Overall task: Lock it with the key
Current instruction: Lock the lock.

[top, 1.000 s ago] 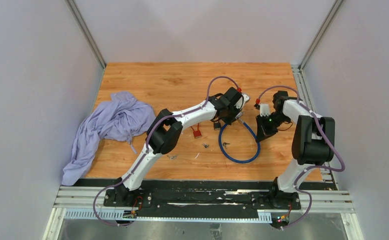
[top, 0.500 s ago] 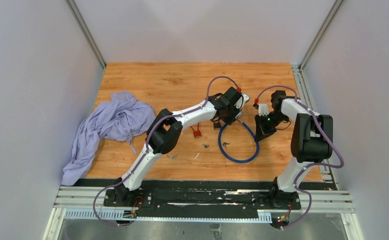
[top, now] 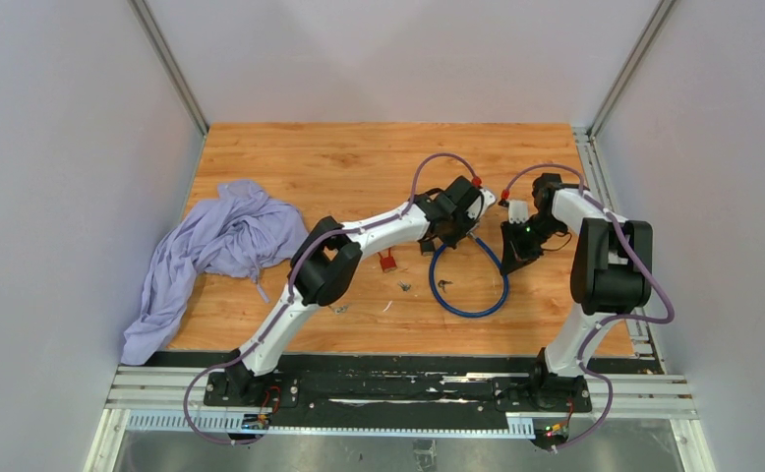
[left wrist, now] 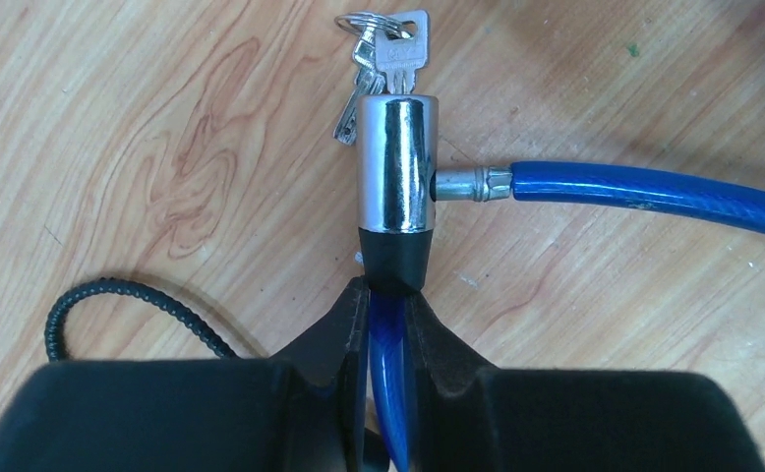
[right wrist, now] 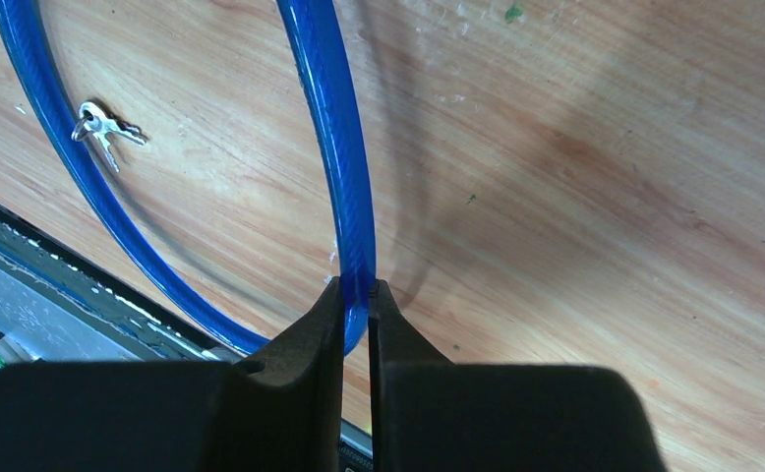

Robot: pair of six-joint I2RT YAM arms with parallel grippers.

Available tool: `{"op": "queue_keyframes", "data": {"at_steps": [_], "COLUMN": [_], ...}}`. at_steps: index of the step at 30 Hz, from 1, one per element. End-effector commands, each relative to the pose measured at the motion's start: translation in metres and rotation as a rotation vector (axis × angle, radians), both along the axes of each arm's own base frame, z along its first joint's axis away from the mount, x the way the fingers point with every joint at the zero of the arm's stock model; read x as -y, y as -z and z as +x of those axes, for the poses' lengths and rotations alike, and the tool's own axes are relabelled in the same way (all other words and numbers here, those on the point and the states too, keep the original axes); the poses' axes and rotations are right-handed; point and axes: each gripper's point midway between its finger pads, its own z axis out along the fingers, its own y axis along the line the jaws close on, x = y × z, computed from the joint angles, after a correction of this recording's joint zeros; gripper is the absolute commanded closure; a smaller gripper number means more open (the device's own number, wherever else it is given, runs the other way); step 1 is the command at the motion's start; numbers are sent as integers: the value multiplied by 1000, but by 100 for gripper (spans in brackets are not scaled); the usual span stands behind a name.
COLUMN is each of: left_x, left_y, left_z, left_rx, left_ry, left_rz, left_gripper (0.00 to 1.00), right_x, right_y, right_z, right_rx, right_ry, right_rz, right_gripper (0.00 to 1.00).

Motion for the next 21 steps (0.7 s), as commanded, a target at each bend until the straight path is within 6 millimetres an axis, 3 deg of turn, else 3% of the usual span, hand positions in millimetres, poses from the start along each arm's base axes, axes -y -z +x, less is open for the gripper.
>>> {"op": "queue_keyframes", "data": {"at_steps": [1,13,21], "left_x": [7,13,18], "left_y": [-4,-5,-7], "left_z": [-10,-17,-26], "left_rx": [66,130,97], "left_ry": [60,99,123], "left_rz": [36,87,59], "left_gripper": [99,100,100], "right_x": [-16,-25,-32], "right_y": [-10,-22,-13], "right_z": [3,15,28], "right_rx": [-21,-17,-10], "right_ry": [8,48,65], "right_rz": [56,117,162], "right_gripper": [99,99,99]}}
